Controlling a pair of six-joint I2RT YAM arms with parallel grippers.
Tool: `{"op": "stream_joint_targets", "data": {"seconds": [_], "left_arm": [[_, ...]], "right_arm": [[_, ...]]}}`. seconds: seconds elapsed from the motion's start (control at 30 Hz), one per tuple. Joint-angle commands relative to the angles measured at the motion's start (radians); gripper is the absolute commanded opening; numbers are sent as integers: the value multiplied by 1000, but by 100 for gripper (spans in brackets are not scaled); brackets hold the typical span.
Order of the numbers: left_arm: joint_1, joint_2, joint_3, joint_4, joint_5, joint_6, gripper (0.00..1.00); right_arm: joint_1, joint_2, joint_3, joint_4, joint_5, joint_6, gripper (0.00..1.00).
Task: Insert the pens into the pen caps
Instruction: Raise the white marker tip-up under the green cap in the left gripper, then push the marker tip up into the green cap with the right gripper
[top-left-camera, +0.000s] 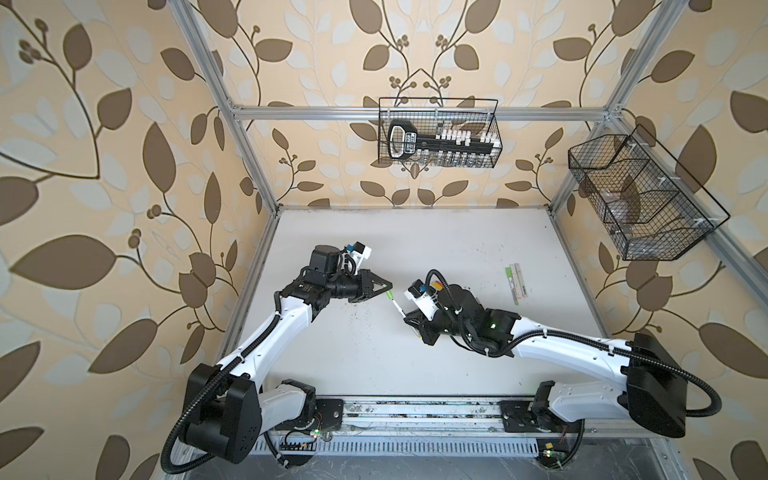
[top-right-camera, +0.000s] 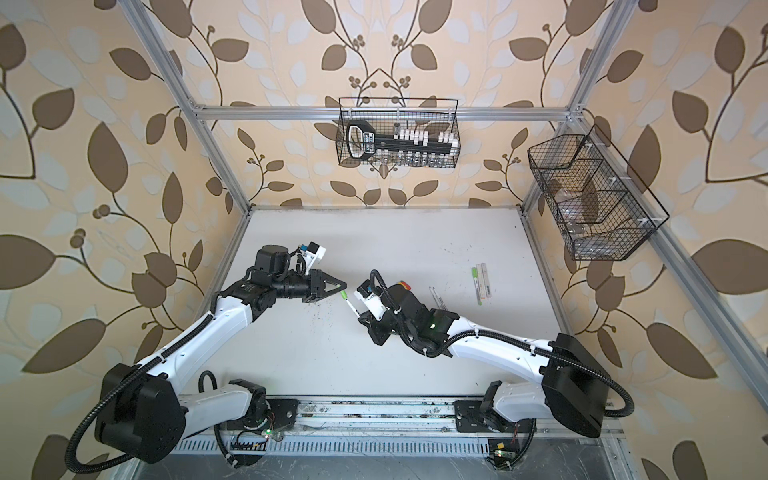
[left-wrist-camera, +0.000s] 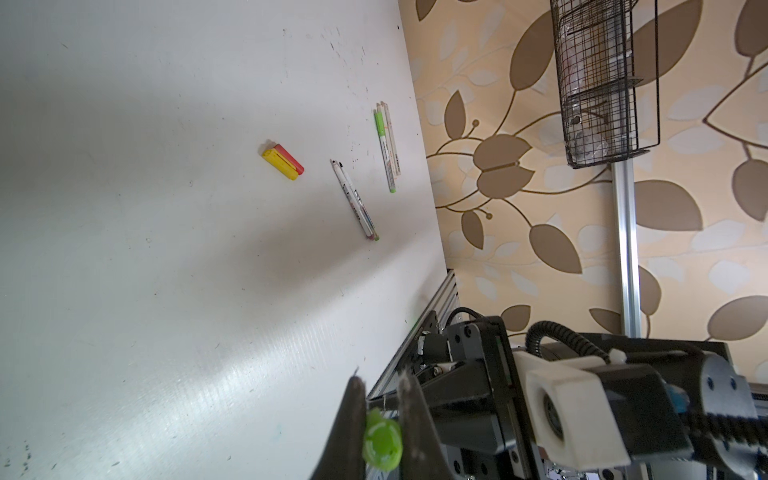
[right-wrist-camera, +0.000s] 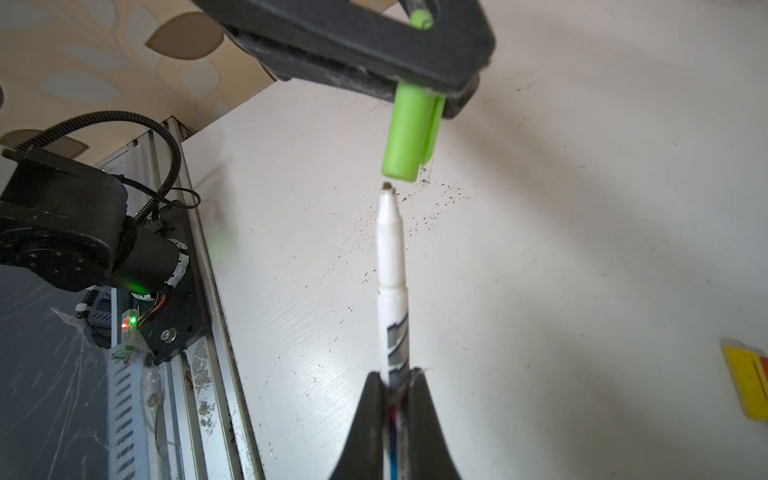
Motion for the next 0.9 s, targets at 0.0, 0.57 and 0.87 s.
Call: {"op": "stream_joint_targets", "data": {"seconds": [0.0, 0.57, 0.87], "left_arm": [[10, -24, -13, 50, 47, -16, 0], [-19, -12, -1, -19, -6, 27, 0], [-56, -8, 6, -38, -22, 47, 0]], "right_arm": [[6, 0, 15, 7, -8, -7, 3], [-7, 1, 62, -17, 3, -15, 3], [-11, 13, 94, -20, 10, -5, 3]]}}
